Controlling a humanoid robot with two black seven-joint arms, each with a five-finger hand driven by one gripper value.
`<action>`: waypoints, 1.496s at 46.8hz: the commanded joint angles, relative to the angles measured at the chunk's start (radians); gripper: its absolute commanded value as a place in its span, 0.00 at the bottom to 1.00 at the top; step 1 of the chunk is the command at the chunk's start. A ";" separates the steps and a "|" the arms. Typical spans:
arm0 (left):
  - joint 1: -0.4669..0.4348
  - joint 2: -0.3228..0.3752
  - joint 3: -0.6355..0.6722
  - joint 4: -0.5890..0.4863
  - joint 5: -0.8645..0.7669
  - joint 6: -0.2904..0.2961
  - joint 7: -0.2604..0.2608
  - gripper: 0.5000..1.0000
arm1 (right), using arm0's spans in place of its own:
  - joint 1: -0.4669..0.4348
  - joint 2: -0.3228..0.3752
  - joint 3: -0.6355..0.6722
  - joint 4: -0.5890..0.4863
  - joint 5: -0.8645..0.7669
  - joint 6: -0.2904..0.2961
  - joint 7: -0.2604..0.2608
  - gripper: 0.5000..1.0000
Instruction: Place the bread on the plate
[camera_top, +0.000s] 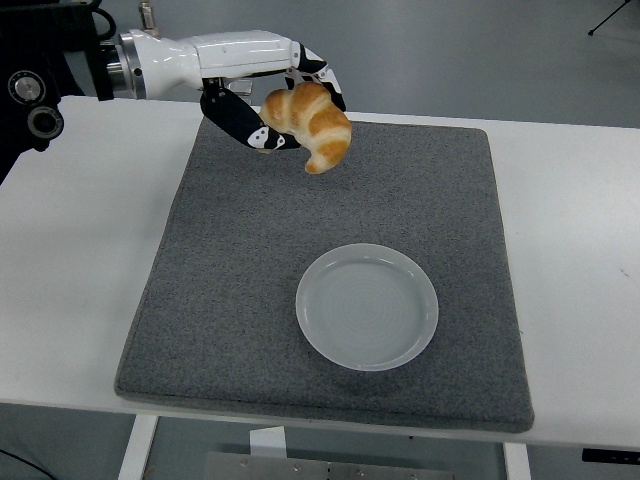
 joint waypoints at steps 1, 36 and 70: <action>0.005 -0.038 0.005 0.000 0.011 -0.001 0.002 0.00 | 0.000 0.000 0.000 0.000 0.000 0.000 0.000 0.90; 0.269 -0.274 0.018 0.109 0.359 0.018 0.006 0.00 | 0.000 0.000 0.000 0.000 0.000 0.000 0.000 0.90; 0.346 -0.385 0.019 0.187 0.382 0.084 0.008 0.00 | 0.000 0.000 0.000 0.000 0.000 0.000 0.000 0.90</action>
